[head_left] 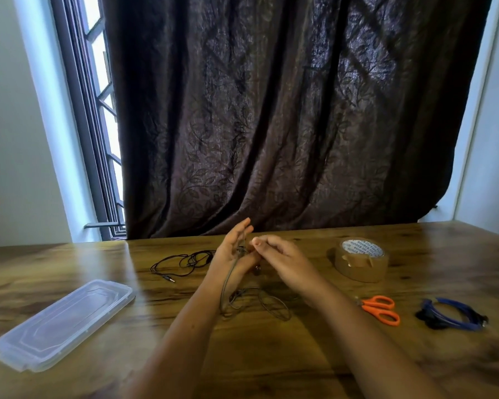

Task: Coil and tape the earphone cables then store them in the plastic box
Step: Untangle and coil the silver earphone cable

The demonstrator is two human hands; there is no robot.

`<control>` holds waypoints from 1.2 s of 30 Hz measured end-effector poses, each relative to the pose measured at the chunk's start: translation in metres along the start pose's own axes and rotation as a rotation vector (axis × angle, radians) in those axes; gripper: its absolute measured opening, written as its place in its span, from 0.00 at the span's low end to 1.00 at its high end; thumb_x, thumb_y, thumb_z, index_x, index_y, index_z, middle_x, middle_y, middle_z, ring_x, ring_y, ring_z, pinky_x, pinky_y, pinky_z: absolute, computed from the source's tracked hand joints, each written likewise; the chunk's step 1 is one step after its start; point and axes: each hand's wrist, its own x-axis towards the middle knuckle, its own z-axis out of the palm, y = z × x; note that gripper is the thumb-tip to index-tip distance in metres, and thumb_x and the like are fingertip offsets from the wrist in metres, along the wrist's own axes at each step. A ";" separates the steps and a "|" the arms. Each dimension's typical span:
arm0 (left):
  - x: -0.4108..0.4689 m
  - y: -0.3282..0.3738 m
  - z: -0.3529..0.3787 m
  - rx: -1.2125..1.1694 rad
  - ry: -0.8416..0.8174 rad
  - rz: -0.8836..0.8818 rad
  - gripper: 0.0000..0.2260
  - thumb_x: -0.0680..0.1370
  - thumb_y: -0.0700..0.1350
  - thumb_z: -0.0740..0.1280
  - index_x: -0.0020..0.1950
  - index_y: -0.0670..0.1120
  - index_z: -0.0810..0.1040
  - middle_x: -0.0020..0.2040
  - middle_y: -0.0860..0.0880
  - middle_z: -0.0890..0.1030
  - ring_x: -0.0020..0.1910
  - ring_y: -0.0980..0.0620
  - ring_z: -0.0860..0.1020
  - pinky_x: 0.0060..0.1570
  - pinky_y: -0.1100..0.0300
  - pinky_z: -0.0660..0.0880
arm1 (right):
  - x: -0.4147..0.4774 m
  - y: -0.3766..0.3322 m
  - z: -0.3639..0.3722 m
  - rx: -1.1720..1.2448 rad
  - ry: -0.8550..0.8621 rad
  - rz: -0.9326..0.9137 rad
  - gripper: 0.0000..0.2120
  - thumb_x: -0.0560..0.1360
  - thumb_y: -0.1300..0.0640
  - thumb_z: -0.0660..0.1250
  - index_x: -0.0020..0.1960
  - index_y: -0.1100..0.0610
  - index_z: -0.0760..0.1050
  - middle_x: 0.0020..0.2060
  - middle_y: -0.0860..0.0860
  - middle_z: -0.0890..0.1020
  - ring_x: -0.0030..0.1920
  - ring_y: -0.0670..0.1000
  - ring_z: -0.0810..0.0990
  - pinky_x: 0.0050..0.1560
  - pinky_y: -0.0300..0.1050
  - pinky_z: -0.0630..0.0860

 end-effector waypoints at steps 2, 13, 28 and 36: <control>0.002 0.000 0.000 -0.002 -0.053 0.016 0.34 0.72 0.23 0.63 0.71 0.47 0.56 0.68 0.49 0.65 0.53 0.70 0.76 0.45 0.70 0.75 | -0.005 -0.006 0.002 0.092 -0.098 0.070 0.14 0.80 0.44 0.57 0.58 0.47 0.77 0.49 0.40 0.81 0.47 0.36 0.79 0.42 0.28 0.72; 0.008 0.000 0.005 0.017 -0.200 -0.030 0.47 0.52 0.54 0.77 0.67 0.60 0.58 0.68 0.46 0.68 0.60 0.62 0.72 0.49 0.71 0.73 | -0.002 -0.003 -0.006 0.196 -0.166 0.169 0.09 0.77 0.59 0.66 0.55 0.52 0.80 0.43 0.45 0.83 0.43 0.41 0.80 0.41 0.37 0.73; -0.004 0.011 0.005 -0.125 0.129 -0.177 0.19 0.81 0.57 0.50 0.58 0.50 0.76 0.51 0.45 0.82 0.37 0.47 0.83 0.37 0.53 0.81 | 0.003 -0.002 -0.005 0.116 0.170 0.134 0.11 0.78 0.64 0.56 0.46 0.57 0.77 0.33 0.48 0.75 0.30 0.44 0.71 0.25 0.35 0.68; -0.001 0.008 -0.002 -0.318 0.248 -0.242 0.25 0.80 0.61 0.47 0.53 0.46 0.78 0.36 0.46 0.82 0.28 0.50 0.80 0.27 0.62 0.73 | 0.007 0.012 -0.019 0.121 0.350 0.221 0.13 0.80 0.62 0.53 0.43 0.55 0.74 0.32 0.49 0.70 0.31 0.46 0.68 0.29 0.37 0.64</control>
